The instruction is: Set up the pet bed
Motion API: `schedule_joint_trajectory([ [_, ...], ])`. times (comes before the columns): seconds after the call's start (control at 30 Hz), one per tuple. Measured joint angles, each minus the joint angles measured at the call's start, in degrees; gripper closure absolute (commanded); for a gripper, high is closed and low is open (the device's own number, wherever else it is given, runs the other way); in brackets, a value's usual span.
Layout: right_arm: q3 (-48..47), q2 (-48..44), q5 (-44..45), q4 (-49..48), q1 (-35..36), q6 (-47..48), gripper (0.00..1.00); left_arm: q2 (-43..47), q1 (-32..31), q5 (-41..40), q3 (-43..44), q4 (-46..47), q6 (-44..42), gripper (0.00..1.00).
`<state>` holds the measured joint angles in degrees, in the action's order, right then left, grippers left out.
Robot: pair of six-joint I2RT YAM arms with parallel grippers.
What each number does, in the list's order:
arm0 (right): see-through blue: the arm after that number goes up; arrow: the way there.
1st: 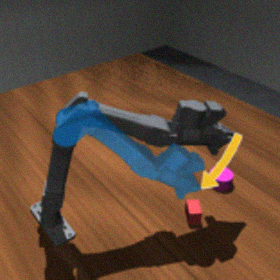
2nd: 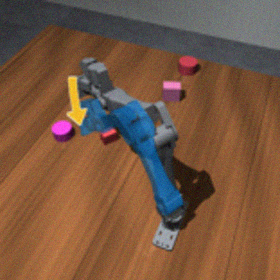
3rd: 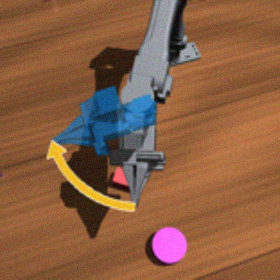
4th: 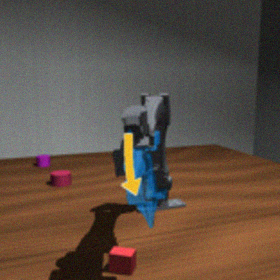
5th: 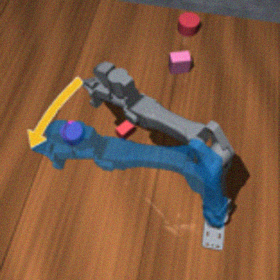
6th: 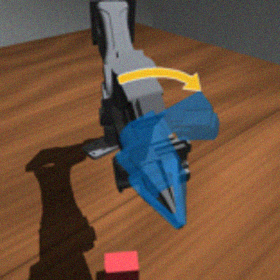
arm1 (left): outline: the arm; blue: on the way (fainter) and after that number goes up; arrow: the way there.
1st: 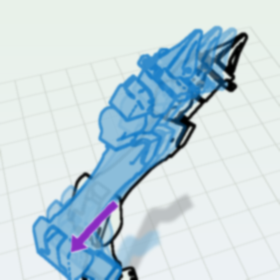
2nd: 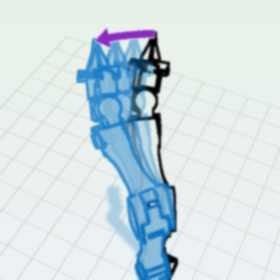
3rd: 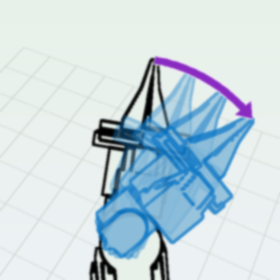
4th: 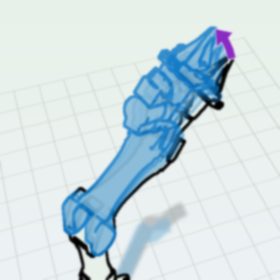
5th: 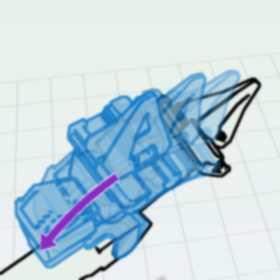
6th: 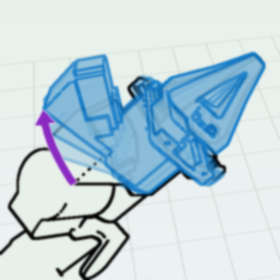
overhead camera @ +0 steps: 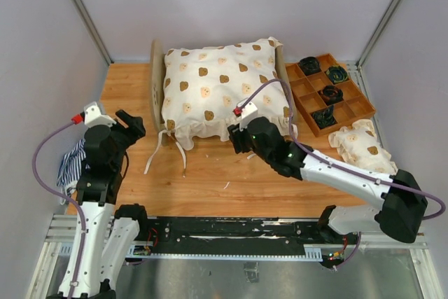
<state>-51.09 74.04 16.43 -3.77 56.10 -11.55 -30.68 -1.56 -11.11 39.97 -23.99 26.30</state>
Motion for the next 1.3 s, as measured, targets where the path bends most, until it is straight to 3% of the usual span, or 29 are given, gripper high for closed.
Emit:
schedule_joint_trajectory([
  [0.17,-2.7,-2.4,1.6,5.9,-4.3,2.6,0.47,-1.5,0.0,2.7,4.0,1.4,-1.5,0.38],
  [0.37,-6.7,-2.4,3.9,13.9,-10.2,4.7,0.45,-5.5,-0.5,14.2,-2.5,6.3,-0.9,0.41],
  [0.47,-7.3,-2.4,4.8,16.3,-13.5,5.0,0.44,-8.5,-4.5,14.8,-4.7,7.1,-0.5,0.4],
  [0.77,-2.3,-1.3,3.5,15.1,-15.1,2.1,0.44,-18.1,-24.9,6.9,-7.0,18.1,2.3,0.34],
  [1.07,1.1,6.8,0.2,7.0,-15.1,-2.0,0.45,-34.6,-28.3,-5.8,-7.0,22.8,2.6,0.34],
  [1.2,1.0,10.1,1.2,5.9,-15.1,-2.1,0.59,-35.6,-28.3,-12.4,-7.0,23.8,2.2,0.45],
  [1.3,0.9,11.7,2.6,5.6,-15.1,-2.1,0.78,-36.0,-28.3,-16.4,-7.0,25.0,1.0,0.74],
])
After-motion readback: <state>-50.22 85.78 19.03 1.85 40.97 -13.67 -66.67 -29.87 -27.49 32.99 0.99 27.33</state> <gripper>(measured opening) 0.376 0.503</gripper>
